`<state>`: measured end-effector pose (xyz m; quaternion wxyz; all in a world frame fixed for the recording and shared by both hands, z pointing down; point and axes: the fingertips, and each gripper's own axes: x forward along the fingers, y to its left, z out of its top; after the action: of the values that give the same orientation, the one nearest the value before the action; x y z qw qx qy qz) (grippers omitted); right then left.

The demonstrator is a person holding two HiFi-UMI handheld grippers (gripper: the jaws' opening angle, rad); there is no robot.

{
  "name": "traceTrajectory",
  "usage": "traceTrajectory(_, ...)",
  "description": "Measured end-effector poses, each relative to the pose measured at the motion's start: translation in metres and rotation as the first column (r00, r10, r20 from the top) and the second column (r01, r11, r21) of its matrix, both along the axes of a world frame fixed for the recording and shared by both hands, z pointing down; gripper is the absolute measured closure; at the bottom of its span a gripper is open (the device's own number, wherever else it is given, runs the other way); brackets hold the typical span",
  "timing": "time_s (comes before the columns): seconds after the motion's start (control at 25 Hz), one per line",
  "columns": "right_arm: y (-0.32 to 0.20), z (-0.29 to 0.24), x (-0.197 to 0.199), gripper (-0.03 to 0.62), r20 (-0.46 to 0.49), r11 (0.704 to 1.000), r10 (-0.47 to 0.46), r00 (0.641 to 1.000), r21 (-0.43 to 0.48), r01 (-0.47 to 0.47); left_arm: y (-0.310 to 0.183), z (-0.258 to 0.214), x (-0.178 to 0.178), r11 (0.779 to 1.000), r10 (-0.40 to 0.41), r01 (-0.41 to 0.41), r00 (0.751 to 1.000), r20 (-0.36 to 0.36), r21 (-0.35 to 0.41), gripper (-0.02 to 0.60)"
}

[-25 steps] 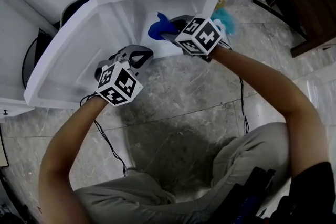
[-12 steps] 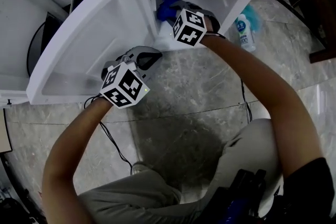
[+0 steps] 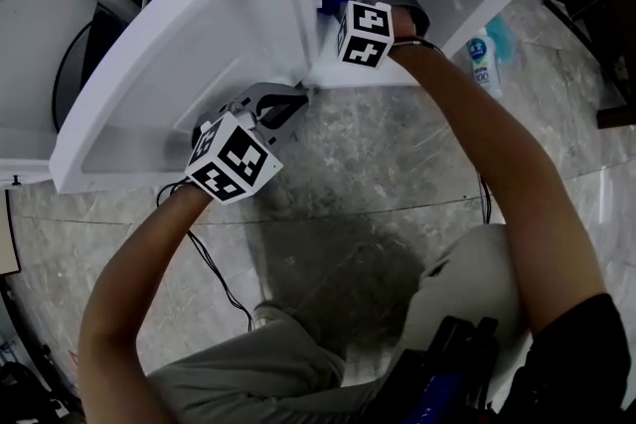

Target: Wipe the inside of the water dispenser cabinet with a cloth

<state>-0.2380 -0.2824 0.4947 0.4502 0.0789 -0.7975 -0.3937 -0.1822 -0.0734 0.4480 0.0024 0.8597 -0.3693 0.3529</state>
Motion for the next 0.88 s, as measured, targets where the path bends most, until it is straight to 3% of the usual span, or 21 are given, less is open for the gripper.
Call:
traceTrajectory(0.2,0.027,0.002,0.007,0.490,-0.025,0.996,-0.080,0.996,0.023,0.081,-0.017,-0.012,-0.001,0.999,-0.021,0.021,1.000,-0.023,0.034,0.574)
traceTrajectory(0.56,-0.004,0.005,-0.007,0.490,-0.043,0.998,-0.027,0.999,0.051,0.030,-0.010,-0.009,0.009,1.000,0.009,-0.008,1.000,-0.030,0.029,0.574)
traceTrajectory(0.88,0.021,0.007,0.005,0.489,-0.072,0.989,-0.106,0.992,0.092,0.112,-0.022,-0.014,0.024,0.999,0.030,-0.028,0.999,-0.040,0.044,0.574)
